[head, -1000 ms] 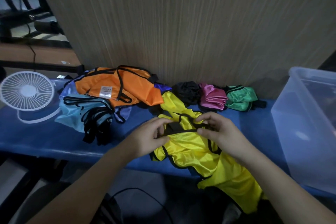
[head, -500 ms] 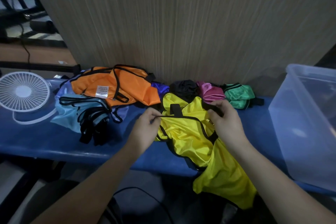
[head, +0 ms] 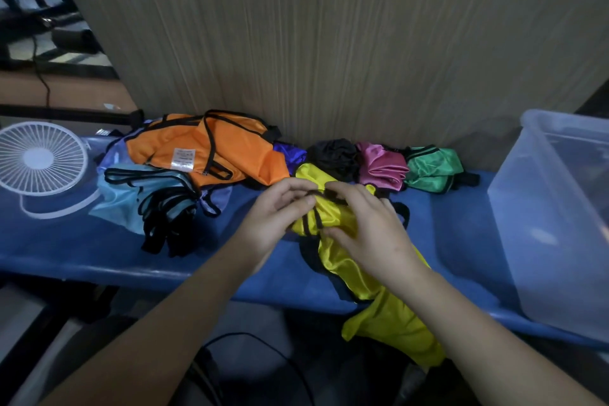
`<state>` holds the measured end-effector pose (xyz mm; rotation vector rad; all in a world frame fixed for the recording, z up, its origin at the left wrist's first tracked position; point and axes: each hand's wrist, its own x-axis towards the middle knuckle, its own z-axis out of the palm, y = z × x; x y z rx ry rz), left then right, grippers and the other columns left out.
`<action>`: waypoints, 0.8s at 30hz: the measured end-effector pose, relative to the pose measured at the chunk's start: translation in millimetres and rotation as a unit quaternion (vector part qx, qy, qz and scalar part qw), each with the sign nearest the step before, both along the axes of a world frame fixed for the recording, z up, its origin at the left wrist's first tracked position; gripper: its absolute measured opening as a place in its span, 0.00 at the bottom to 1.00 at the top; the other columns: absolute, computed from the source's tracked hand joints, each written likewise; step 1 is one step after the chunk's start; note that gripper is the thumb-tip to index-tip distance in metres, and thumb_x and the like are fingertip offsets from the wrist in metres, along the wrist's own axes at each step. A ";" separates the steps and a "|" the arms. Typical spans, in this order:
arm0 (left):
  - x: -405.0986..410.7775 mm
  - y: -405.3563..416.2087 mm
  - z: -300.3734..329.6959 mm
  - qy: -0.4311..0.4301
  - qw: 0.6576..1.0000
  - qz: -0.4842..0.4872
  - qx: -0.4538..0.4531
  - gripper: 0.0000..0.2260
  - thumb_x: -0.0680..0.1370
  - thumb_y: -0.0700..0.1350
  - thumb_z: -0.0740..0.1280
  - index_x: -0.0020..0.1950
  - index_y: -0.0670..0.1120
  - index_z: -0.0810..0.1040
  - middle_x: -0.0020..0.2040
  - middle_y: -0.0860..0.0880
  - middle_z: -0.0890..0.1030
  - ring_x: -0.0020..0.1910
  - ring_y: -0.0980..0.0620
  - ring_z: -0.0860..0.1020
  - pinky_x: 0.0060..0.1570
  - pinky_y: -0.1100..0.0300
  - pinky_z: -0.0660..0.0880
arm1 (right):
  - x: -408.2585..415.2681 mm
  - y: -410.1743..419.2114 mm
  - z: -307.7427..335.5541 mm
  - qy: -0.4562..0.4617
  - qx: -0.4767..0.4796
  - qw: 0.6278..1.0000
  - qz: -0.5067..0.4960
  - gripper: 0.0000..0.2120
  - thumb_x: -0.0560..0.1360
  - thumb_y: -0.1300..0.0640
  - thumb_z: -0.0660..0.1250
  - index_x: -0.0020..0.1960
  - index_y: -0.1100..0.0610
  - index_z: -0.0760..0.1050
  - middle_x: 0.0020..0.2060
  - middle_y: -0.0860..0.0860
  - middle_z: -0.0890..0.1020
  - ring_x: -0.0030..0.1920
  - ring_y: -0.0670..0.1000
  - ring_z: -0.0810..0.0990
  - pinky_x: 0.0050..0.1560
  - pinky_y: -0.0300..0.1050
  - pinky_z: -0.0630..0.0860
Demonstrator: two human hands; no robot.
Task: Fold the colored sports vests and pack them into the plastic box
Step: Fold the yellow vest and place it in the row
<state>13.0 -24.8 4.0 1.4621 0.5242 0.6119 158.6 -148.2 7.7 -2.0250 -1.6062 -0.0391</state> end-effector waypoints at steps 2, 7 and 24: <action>-2.1 -1.8 1.4 -0.019 0.999 -0.041 -0.007 0.16 0.77 0.44 0.68 0.64 0.49 0.78 0.60 0.50 0.82 0.64 0.52 0.78 0.64 0.54 0.73 | 5.3 3.1 -1.3 0.038 0.027 0.999 -0.025 0.27 0.72 0.56 0.74 0.69 0.49 0.72 0.60 0.47 0.78 0.60 0.54 0.78 0.58 0.54 0.74; -2.2 -1.6 -5.1 0.013 0.994 -0.074 0.076 0.26 0.74 0.39 0.72 0.71 0.52 0.72 0.70 0.56 0.75 0.71 0.59 0.70 0.68 0.55 0.72 | 20.8 1.1 6.8 0.175 0.079 0.980 -0.059 0.12 0.72 0.64 0.71 0.54 0.53 0.79 0.45 0.45 0.83 0.48 0.46 0.81 0.49 0.47 0.77; 4.9 -5.3 5.6 0.015 0.992 0.064 0.112 0.05 0.84 0.41 0.62 0.56 0.44 0.76 0.47 0.46 0.85 0.48 0.45 0.82 0.50 0.53 0.77 | 16.3 -13.2 33.4 0.456 0.111 0.881 0.054 0.22 0.80 0.69 0.59 0.68 0.49 0.75 0.62 0.43 0.81 0.65 0.43 0.78 0.65 0.43 0.72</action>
